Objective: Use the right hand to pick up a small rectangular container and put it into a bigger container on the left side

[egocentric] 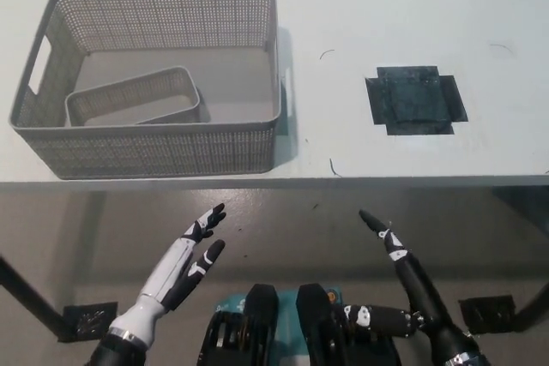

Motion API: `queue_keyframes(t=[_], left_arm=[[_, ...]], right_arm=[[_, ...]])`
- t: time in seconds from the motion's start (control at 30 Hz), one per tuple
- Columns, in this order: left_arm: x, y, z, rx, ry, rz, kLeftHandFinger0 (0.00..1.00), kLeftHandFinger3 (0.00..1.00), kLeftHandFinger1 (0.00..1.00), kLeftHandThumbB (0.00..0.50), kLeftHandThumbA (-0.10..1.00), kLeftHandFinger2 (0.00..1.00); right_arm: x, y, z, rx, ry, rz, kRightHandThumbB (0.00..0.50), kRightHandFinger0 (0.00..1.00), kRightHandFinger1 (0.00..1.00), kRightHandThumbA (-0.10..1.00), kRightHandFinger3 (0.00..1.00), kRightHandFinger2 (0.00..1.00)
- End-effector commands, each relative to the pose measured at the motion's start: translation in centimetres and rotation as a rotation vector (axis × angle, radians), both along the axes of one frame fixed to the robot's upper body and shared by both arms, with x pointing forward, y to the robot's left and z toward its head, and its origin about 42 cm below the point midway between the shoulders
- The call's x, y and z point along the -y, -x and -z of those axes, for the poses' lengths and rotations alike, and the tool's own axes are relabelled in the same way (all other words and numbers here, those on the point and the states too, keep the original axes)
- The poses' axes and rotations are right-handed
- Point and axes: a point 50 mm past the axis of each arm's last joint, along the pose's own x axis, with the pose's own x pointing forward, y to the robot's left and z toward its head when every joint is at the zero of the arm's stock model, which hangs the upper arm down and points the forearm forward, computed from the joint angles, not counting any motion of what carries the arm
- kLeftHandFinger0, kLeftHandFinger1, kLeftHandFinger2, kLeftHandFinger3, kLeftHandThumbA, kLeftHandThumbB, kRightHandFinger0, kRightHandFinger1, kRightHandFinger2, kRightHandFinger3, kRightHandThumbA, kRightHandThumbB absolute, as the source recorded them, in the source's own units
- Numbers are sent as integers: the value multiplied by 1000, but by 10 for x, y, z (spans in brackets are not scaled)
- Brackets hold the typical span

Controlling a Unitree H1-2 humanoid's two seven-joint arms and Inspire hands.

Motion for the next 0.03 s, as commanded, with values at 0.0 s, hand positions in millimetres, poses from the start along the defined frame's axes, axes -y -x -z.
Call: queue_keyframes(t=[0.0], left_arm=[[-6,-9,-18,112,47,-15,1000,1000,1000,175,1000,1000]], right_arm=[[4,-26,-22,28,-242,-28,124,1000,1000,1000,1000,1000]])
